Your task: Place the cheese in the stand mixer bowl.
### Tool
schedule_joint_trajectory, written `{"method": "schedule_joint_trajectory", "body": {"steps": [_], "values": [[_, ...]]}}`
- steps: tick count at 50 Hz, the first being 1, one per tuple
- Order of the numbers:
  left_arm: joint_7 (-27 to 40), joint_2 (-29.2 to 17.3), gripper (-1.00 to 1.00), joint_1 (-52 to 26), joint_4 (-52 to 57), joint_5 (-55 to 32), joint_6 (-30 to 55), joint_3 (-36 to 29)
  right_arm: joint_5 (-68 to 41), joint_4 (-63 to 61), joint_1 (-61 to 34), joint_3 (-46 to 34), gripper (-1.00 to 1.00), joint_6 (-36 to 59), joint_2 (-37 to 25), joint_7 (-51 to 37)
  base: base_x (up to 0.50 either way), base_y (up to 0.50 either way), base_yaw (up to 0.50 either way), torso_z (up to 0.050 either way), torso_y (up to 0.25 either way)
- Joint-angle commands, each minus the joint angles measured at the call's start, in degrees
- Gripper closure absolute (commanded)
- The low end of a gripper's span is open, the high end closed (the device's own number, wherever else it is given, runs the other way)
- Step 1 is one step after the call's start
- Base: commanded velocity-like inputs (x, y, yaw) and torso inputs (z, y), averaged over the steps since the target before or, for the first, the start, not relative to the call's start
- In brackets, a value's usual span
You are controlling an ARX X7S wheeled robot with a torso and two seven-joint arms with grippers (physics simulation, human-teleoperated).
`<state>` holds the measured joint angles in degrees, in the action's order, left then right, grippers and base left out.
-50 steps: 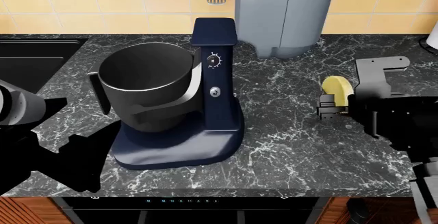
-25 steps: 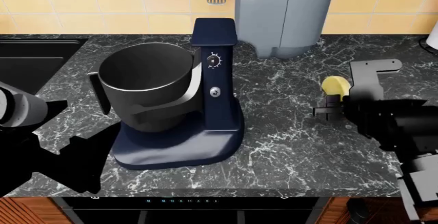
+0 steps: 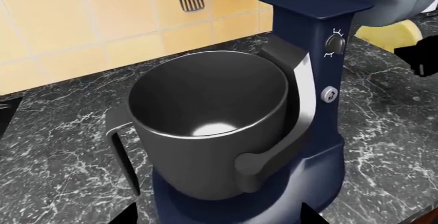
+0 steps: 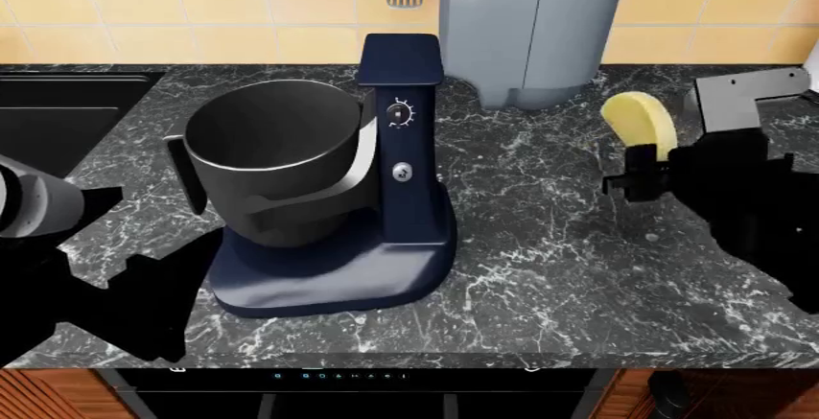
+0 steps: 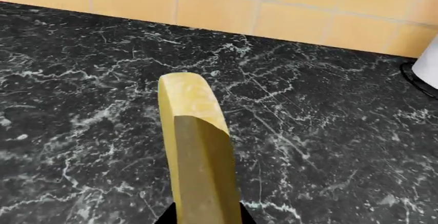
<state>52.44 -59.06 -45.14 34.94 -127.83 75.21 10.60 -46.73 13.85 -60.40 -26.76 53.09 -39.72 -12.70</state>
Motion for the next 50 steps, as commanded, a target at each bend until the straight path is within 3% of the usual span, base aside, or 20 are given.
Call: {"method": "schedule_joint_trajectory", "body": {"steps": [1, 7, 13, 15, 20, 27, 37, 50], "values": [[-0.52, -0.35, -1.0, 0.4, 0.07, 0.26, -0.19, 0.58, -7.76, -17.35, 4.16, 7.21, 1.0, 5.71, -11.0, -3.26, 0.0, 0.0, 0.0, 0.0, 0.0], [-0.71, -0.65, -1.0, 1.53, 0.48, 0.04, -0.35, 1.81, -15.11, -27.18, 16.23, 15.91, 1.0, 4.6, -20.24, -6.5, 0.0, 0.0, 0.0, 0.0, 0.0], [-0.67, -1.11, -1.0, 1.58, 0.76, -0.25, -0.8, 2.02, -23.19, -38.44, 41.98, 36.96, 1.0, -2.28, -28.23, -8.45, 0.0, 0.0, 0.0, 0.0, 0.0], [-0.69, -1.15, -1.0, 1.59, 0.88, -0.22, -0.86, 1.99, -23.26, -43.45, 54.14, 51.22, 1.0, -1.31, -26.76, -5.91, 0.0, 0.0, 0.0, 0.0, 0.0], [-0.69, -1.17, -1.0, 0.89, 1.08, -0.26, -1.31, 1.15, -21.37, -51.64, 68.51, 71.62, 1.0, 2.81, -20.82, 1.07, 0.0, 0.0, 0.0, 0.0, 0.0], [-0.33, -1.95, -1.0, 0.31, 1.66, -1.09, -2.22, 0.63, -26.5, -57.4, 71.54, 83.71, 1.0, 7.24, -20.89, 3.69, 0.0, 0.0, 0.0, 0.0, 0.0], [-0.39, -2.31, -1.0, -0.95, 1.52, -1.12, -2.74, -1.01, -34.53, -60.08, 68.68, 82.87, 1.0, 6.68, -26.72, 0.02, 0.0, 0.0, 0.0, 0.0, 0.0], [-0.79, -2.36, -1.0, -2.37, 1.37, -0.92, -3.22, -2.3, -37.11, -63.7, 64.27, 65.77, 1.0, -5.63, -35.97, -3.95, 0.0, 0.0, 0.0, 0.0, 0.0]]}}
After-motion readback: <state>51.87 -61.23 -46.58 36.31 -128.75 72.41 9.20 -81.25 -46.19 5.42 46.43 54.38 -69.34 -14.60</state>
